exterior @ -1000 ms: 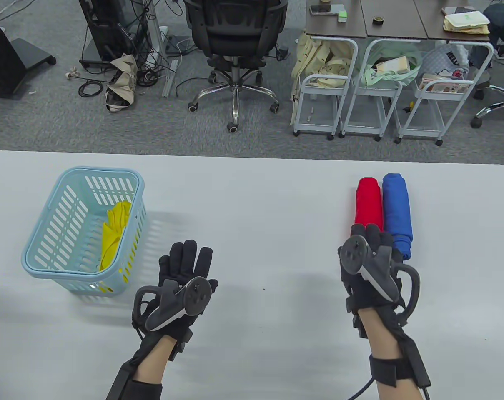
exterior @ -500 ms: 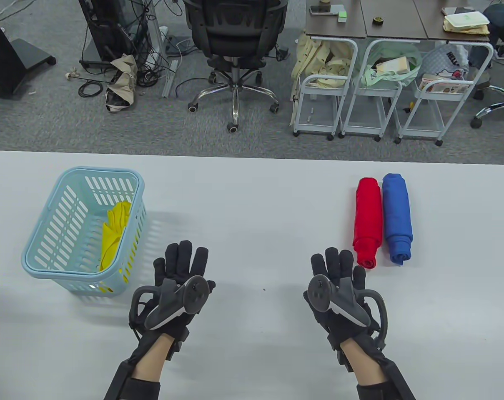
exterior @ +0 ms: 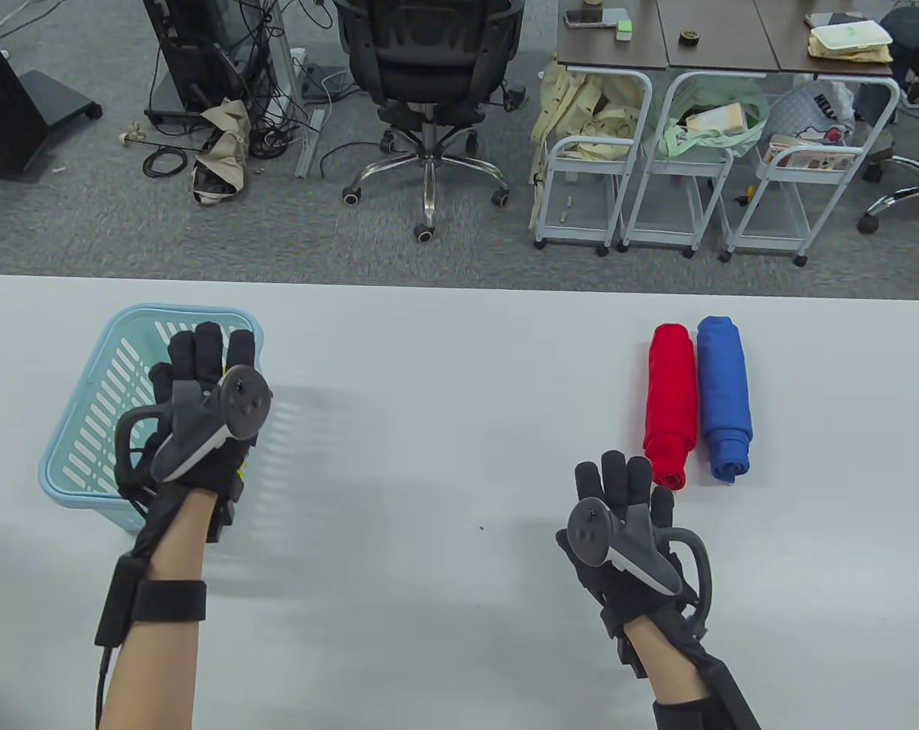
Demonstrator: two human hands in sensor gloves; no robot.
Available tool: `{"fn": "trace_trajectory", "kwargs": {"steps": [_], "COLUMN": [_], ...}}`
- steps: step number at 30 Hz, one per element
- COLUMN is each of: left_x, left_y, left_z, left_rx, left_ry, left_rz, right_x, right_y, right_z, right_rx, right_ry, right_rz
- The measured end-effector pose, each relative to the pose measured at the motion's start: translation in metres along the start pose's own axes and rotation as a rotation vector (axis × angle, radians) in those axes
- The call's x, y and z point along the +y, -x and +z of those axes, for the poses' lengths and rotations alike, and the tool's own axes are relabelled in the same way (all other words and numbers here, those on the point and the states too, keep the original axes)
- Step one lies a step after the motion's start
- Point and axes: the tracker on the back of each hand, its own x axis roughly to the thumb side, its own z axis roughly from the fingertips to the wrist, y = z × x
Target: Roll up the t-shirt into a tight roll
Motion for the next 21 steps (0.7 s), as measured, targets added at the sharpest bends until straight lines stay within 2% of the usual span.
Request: {"fn": "trace_trajectory", "kwargs": {"steps": [4, 9, 13, 18, 21], "left_x": [-0.001, -0.020, -0.030, -0.050, -0.059], "left_y": [0.027, 0.042, 0.057, 0.065, 0.061], "left_z": [-0.024, -0.046, -0.059, -0.069, -0.076], "left_rx": [0.080, 0.119, 0.163, 0.173, 0.151], "left_ry": [0.045, 0.119, 0.138, 0.209, 0.292], "left_rz": [0.070, 0.064, 0.092, 0.092, 0.081], "right_x": [-0.001, -0.001, -0.001, -0.003, -0.002], "right_y": [0.003, 0.006, 0.007, 0.009, 0.009], "right_z": [-0.001, -0.002, -0.002, -0.003, -0.003], "right_rx": [0.005, 0.009, 0.005, 0.008, 0.004], "right_ry": [0.001, -0.010, -0.018, -0.018, -0.026], "right_rz": [-0.012, -0.030, -0.037, -0.054, -0.057]}}
